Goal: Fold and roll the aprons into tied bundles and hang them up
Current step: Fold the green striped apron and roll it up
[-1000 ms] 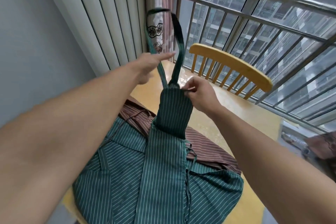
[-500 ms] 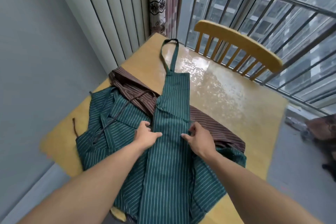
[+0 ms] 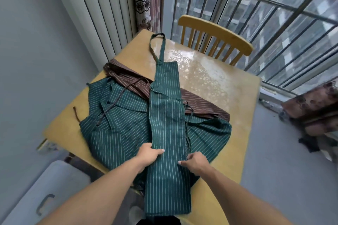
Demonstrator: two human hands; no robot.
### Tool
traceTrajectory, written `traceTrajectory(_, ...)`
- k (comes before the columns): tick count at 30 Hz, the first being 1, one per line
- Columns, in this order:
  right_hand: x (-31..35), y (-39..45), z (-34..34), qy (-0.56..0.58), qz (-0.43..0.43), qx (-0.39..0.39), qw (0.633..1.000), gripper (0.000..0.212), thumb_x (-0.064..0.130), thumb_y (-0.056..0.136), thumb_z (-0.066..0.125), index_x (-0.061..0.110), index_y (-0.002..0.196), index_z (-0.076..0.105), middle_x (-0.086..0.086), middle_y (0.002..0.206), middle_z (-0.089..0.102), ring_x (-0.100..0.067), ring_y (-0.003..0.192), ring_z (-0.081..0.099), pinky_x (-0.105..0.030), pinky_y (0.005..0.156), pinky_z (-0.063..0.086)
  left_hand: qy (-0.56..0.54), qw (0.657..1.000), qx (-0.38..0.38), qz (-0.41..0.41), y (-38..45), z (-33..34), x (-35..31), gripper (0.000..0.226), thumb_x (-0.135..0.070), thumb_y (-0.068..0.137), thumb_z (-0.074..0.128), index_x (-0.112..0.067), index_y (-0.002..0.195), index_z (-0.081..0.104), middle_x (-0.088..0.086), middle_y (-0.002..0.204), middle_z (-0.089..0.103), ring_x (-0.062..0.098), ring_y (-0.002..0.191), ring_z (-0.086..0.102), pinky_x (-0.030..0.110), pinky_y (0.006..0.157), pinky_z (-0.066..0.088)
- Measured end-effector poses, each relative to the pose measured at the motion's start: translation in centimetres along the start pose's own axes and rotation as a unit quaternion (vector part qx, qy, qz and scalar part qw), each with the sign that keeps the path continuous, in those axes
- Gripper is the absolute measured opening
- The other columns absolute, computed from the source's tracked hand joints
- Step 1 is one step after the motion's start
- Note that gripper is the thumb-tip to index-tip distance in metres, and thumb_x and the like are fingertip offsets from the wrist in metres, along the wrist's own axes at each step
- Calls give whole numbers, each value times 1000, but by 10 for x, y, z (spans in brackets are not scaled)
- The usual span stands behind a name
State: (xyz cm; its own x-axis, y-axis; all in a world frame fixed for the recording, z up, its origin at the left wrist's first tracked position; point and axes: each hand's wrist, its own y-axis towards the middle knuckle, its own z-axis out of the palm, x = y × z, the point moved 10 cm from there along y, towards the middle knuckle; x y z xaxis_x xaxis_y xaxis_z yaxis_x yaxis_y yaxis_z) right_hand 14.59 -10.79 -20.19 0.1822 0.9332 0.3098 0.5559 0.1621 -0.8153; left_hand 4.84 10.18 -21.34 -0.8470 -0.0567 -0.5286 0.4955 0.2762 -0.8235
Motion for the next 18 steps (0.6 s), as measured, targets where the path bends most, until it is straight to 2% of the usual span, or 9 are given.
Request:
traceTrajectory(1, -7, -3, 7, -2, 5, 14, 1000, 67, 54, 80, 81, -5, 107, 62, 0, 67, 48, -17, 64, 48, -29, 59, 37, -5, 1000, 5, -6, -8, 6, 7, 85, -47, 83, 78, -7, 148, 42, 8, 143, 59, 24, 116, 64, 38, 101, 51)
traceTrajectory(2, -12, -9, 12, -5, 9, 27, 1000, 56, 57, 77, 82, 22, 85, 39, 1, 75, 53, -15, 68, 52, -28, 60, 38, -11, 1000, 13, -16, -16, 11, 13, 84, -43, 87, 78, -5, 150, 37, 9, 142, 58, 23, 113, 63, 37, 96, 52)
traceTrajectory(3, -17, -12, 16, 6, 3, 30, 1000, 60, 61, 73, 83, 11, 102, 63, 1, 86, 58, -14, 75, 56, -27, 63, 40, -18, 999, 25, -30, -27, 17, 20, 86, -42, 88, 78, -5, 152, 34, 9, 141, 58, 23, 110, 63, 37, 91, 52)
traceTrajectory(7, -27, -35, 23, 114, 11, 65, 991, 55, 54, 80, 81, 15, 109, 56, 5, 102, 63, -11, 90, 64, -29, 76, 54, -84, 989, 94, -79, -42, 32, 57, 97, -37, 68, 94, -9, 146, 43, 8, 125, 69, 26, 105, 72, 46, 89, 60)
traceTrajectory(9, -33, -49, 28, 166, 29, 89, 982, 54, 53, 81, 80, 17, 111, 54, 5, 105, 62, -13, 94, 64, -37, 86, 57, -104, 975, 174, -91, -61, 50, 67, 72, -27, 77, 89, -5, 137, 56, 12, 121, 73, 29, 110, 71, 49, 100, 56)
traceTrajectory(11, -38, -60, 33, 185, 40, 114, 975, 54, 58, 83, 77, 17, 110, 55, 3, 108, 62, -17, 97, 64, -40, 85, 55, -153, 954, 239, -94, -82, 66, 68, 42, -16, 92, 72, -1, 130, 64, 16, 122, 73, 31, 115, 68, 48, 109, 49)
traceTrajectory(13, -47, -61, 42, 219, 60, 150, 962, 64, 62, 84, 72, 12, 121, 56, -2, 114, 65, -23, 104, 67, -42, 85, 57, -232, 929, 271, -101, -94, 74, 61, 36, -13, 99, 59, 0, 133, 62, 20, 128, 69, 35, 122, 64, 49, 111, 47)
traceTrajectory(16, -32, -67, 38, 344, 32, 165, 924, 51, 47, 101, 58, 10, 136, 56, -8, 125, 69, -25, 109, 70, -41, 90, 59, -312, 913, 250, -82, -99, 65, 36, 33, -11, 103, 52, 1, 133, 60, 22, 131, 67, 36, 128, 61, 47, 110, 49)
traceTrajectory(18, -11, -67, 8, 432, -33, 101, 896, 34, 32, 109, 44, 27, 140, 57, -3, 143, 56, -21, 123, 61, -37, 96, 53, -349, 911, 205, -70, -96, 48, 20, 30, -8, 102, 53, 5, 127, 63, 22, 127, 69, 34, 126, 62, 42, 99, 57)
